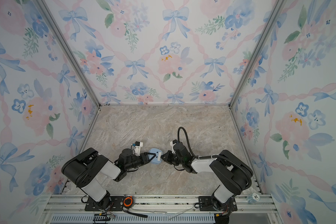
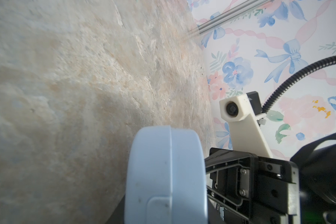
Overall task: Insert the battery into the alarm
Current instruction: Install the cover on the alarm.
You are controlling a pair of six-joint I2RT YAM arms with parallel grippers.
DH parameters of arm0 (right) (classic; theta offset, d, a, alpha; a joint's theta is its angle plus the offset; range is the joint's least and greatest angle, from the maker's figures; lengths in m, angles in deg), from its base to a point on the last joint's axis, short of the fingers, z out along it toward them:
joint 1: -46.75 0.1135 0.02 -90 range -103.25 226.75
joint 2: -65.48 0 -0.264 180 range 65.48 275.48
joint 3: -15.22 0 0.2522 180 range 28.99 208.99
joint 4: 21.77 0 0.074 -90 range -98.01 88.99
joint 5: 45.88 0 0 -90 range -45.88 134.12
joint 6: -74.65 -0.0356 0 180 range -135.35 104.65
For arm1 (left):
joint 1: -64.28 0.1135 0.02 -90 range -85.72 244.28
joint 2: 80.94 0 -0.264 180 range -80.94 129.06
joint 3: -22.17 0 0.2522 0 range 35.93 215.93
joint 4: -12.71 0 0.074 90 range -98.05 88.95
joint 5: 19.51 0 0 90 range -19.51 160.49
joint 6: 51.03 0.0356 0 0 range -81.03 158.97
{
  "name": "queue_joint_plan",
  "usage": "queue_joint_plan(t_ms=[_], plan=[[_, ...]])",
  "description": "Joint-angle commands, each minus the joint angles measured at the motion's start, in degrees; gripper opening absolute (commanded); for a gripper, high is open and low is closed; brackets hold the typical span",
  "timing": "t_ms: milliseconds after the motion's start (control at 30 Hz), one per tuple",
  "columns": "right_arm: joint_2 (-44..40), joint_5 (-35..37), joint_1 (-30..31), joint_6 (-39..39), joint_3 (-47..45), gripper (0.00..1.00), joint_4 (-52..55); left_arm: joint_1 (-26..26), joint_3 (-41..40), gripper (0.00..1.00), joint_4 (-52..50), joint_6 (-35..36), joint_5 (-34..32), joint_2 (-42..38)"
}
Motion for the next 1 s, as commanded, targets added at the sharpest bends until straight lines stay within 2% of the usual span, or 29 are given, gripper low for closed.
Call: queue_joint_plan(t_ms=[0, 267, 500, 667, 800, 967], plan=[[1.82, -0.76, 0.33, -0.93, 0.91, 0.00, -1.50, -0.40, -2.32, 0.00, -10.82, 2.03, -1.86, 2.66], [1.90, -0.74, 0.88, 0.84, 3.80, 0.00, 2.97, -0.40, -2.34, 0.00, -10.88, 1.74, -1.86, 2.46], [1.77, 2.48, 3.16, 7.79, 13.87, 0.00, 24.76, -0.58, -2.23, 0.00, -11.27, 1.34, -1.39, 1.75], [7.17, 2.07, 4.85, 8.51, 20.43, 0.00, 31.52, -2.50, -1.28, 0.00, -12.98, 1.72, -2.00, 1.36], [9.15, 4.59, 6.29, 9.89, 24.33, 0.00, 37.16, -3.04, -1.18, 0.00, -16.13, 0.42, -4.59, 0.06], [7.19, 6.76, 5.78, 10.98, 24.06, 0.07, 39.34, -2.87, 0.45, 0.00, -28.94, 0.09, -11.51, -4.73]])
